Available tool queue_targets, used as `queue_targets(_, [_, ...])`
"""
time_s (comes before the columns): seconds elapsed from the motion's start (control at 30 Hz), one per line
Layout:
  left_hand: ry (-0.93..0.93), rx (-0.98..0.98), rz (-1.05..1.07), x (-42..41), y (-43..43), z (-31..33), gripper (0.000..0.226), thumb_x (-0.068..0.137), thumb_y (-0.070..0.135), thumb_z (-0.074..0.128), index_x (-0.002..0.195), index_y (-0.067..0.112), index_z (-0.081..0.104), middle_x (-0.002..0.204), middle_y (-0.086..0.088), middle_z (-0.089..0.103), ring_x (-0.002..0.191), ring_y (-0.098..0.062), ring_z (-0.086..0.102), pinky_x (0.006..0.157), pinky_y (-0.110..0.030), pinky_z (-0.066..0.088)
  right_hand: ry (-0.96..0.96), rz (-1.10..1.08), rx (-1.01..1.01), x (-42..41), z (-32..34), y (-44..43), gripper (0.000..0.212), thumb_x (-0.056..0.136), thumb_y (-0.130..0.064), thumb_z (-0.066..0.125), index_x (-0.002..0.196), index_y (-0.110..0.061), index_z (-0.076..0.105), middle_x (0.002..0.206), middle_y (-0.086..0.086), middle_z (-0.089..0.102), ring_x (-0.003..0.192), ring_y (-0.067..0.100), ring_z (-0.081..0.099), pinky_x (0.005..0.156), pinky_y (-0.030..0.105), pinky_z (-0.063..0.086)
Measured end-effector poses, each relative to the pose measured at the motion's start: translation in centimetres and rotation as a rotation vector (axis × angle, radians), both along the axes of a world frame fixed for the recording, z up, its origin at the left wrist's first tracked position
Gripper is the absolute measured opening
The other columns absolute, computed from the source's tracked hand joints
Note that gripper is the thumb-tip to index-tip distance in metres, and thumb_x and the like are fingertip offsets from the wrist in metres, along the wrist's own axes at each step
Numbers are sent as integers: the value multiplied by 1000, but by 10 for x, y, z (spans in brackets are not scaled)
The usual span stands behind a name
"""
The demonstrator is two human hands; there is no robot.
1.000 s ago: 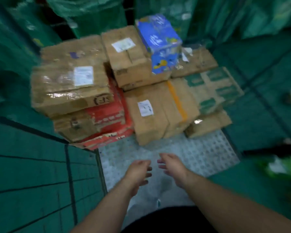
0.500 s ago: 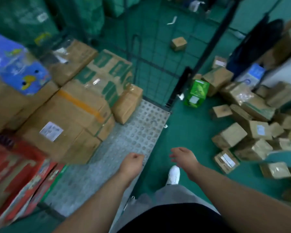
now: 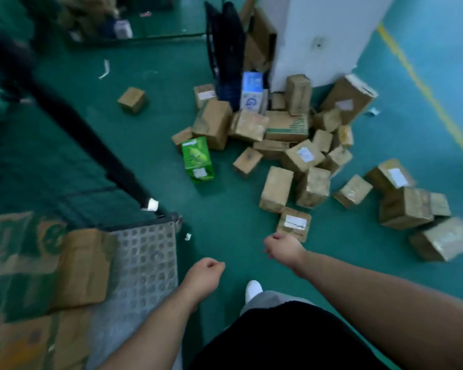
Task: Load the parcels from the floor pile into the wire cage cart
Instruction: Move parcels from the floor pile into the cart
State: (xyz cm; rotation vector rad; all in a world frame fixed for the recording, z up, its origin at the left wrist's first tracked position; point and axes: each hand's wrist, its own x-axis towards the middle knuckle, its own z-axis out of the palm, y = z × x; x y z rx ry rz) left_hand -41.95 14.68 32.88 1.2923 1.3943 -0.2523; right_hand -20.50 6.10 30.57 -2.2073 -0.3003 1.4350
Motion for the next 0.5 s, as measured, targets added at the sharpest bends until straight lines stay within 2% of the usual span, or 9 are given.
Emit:
queue_targets(0.13, [-27, 12, -95, 75, 35, 2, 22, 97, 40, 59, 92, 22, 68, 96, 0, 72, 98, -23, 69, 96, -40, 55, -20, -179, -19, 76, 2, 12, 17, 100, -24, 50, 99, -18, 66, 94, 3, 72, 84, 22, 66, 68, 28, 46])
queue_targets(0.23, [-18, -14, -132, 103, 54, -2, 21, 99, 40, 58, 96, 22, 68, 101, -3, 72, 100, -25, 69, 96, -40, 54, -6, -266, -29, 104, -2, 15, 18, 102, -24, 50, 112, -18, 63, 98, 2, 69, 85, 17, 64, 66, 28, 47])
queue_targets(0.3, [18, -53, -147, 112, 69, -8, 23, 100, 40, 57, 99, 19, 67, 103, -5, 71, 96, -26, 68, 87, -35, 53, 9, -322, -43, 109, -8, 15, 19, 103, -23, 48, 112, -18, 63, 100, 4, 68, 83, 15, 63, 65, 27, 46])
queue_targets(0.37, [43, -88, -179, 118, 86, -16, 27, 100, 39, 56, 101, 14, 67, 104, -7, 71, 84, -23, 64, 76, -32, 49, 28, -356, -54, 107, -12, 18, 21, 101, -22, 47, 109, -17, 65, 102, 5, 69, 86, 17, 64, 68, 29, 47])
queue_targets(0.43, [63, -93, -208, 125, 110, -27, 29, 97, 39, 56, 101, 11, 67, 99, -7, 71, 75, -21, 58, 72, -32, 46, 37, -377, -59, 106, -16, 25, 23, 98, -24, 48, 107, -17, 67, 100, 4, 71, 88, 21, 66, 71, 30, 48])
queue_targets(0.5, [100, -72, -282, 138, 136, -33, 29, 98, 36, 56, 101, 10, 66, 90, -5, 68, 70, -21, 55, 67, -30, 43, 21, -425, -48, 105, -17, 32, 26, 92, -26, 49, 104, -15, 69, 95, 5, 71, 82, 22, 62, 71, 31, 46])
